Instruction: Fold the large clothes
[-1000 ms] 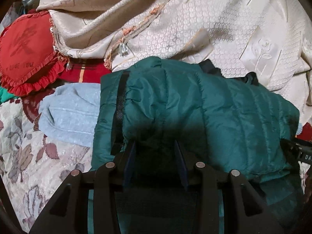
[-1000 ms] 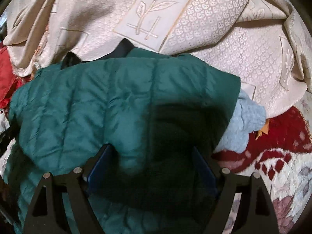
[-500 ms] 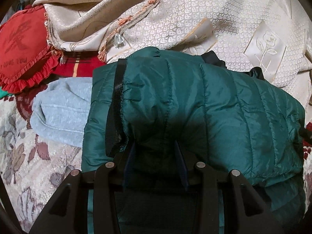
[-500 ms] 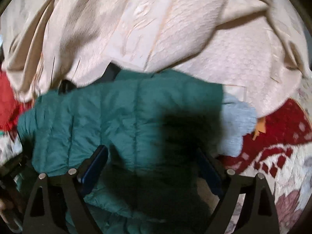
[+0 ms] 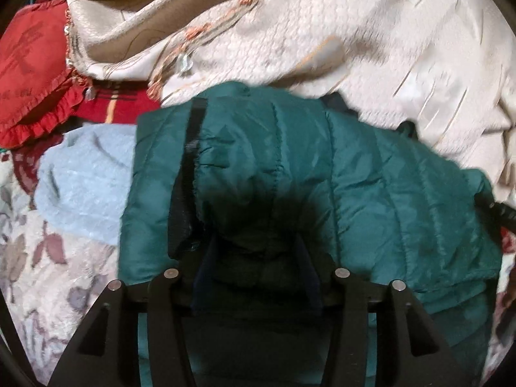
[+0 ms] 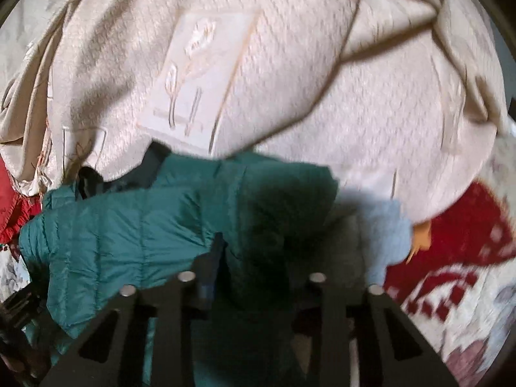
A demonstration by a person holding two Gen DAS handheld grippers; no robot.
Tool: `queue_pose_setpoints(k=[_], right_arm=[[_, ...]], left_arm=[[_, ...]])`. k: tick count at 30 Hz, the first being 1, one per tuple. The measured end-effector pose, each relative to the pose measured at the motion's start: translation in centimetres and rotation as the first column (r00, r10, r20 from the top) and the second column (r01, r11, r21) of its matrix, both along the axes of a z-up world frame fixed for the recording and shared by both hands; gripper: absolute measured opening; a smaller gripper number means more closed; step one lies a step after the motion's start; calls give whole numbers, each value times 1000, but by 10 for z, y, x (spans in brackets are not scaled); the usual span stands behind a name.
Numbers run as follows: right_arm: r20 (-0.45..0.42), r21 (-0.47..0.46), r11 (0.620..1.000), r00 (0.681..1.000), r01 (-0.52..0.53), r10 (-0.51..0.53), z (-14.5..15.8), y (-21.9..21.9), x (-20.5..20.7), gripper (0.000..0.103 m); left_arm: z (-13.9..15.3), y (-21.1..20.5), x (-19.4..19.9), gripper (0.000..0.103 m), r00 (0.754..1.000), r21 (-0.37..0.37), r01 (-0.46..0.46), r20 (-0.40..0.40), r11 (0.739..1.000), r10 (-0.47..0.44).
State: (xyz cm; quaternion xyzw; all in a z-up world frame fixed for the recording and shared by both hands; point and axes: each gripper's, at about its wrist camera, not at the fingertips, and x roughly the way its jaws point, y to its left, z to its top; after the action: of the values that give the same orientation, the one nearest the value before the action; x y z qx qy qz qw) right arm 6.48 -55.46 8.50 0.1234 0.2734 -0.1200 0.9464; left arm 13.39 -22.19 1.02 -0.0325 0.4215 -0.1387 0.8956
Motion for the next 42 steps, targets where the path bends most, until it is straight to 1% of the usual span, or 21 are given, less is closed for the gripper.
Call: queue_pose_setpoints(k=[1,4,7,8,9,10,11,12,14,16,19,21,24,27,30,32,35,39,42], right_arm=[[5,-9,1000,1000,9,-9,3,-2,0,26],[-10,7,1000,1000,24,-23,-2,-12,7,26],[-21,-37,999,1000,16,-16,-13,-9,10,27],[-19,-44,999,1000,17,-18,-13,-8,9,30],[-22,-42,999,1000,21,-21,-13,-9,6,39],[-31,-33,999,999,26,-27,-12,-11,4,44],[-43,-21,999,998,37,-38,-10,-12,1,53],[-43,-7,999,998,40,-41,-7,-13,-4,57],[-21,4,1000,999,26,-25,0,-11,-17,58],[6,-27,1000,1000,-2,3,10,1,-34,59],[39,-58,994,995,-91,94,19,26,-53,67],[26,-84,983,986,-165,168,18,45,-55,68],[-17,-135,967,977,-214,214,7,69,-41,68],[-83,-166,961,974,-222,211,-14,81,-21,68],[-106,-203,958,977,-204,185,-29,82,-8,69],[-109,-190,962,978,-196,178,-34,79,-3,70],[-122,-164,968,978,-188,169,-28,75,-8,70],[-94,-108,979,982,-176,166,-14,69,-32,70],[-81,-92,985,987,-145,137,-12,58,-53,70]], left_arm=[[0,-5,2,31,1000,1,5,4,1000,-5],[-15,-19,3,31,1000,61,19,-2,998,-19],[-17,-22,1,31,1000,83,20,12,996,-21],[-18,-22,1,31,1000,80,20,7,997,-21],[-17,-20,1,32,1000,74,19,-2,997,-19],[-17,-19,1,32,1000,71,19,-5,997,-19],[-17,-18,0,32,1000,71,19,-7,997,-19],[-17,-17,-1,32,1000,73,19,-7,997,-19],[-16,-16,-4,32,1000,79,16,-1,997,-16],[-17,-17,-6,32,1000,85,12,3,996,-13],[-17,-19,-8,32,1000,93,10,6,996,-10],[-16,-19,-9,32,1000,97,9,4,995,-9],[-16,-20,-10,32,1000,97,9,6,995,-9],[-17,-20,-10,32,1000,97,10,10,995,-11],[-18,-21,-9,33,1000,107,13,12,994,-14],[-19,-21,-8,33,1000,111,15,8,994,-16],[-18,-20,-6,34,1000,106,18,0,994,-18],[-13,-17,-10,34,1000,99,14,-1,995,-14],[-8,-12,-16,34,1000,77,-3,2,997,3]])
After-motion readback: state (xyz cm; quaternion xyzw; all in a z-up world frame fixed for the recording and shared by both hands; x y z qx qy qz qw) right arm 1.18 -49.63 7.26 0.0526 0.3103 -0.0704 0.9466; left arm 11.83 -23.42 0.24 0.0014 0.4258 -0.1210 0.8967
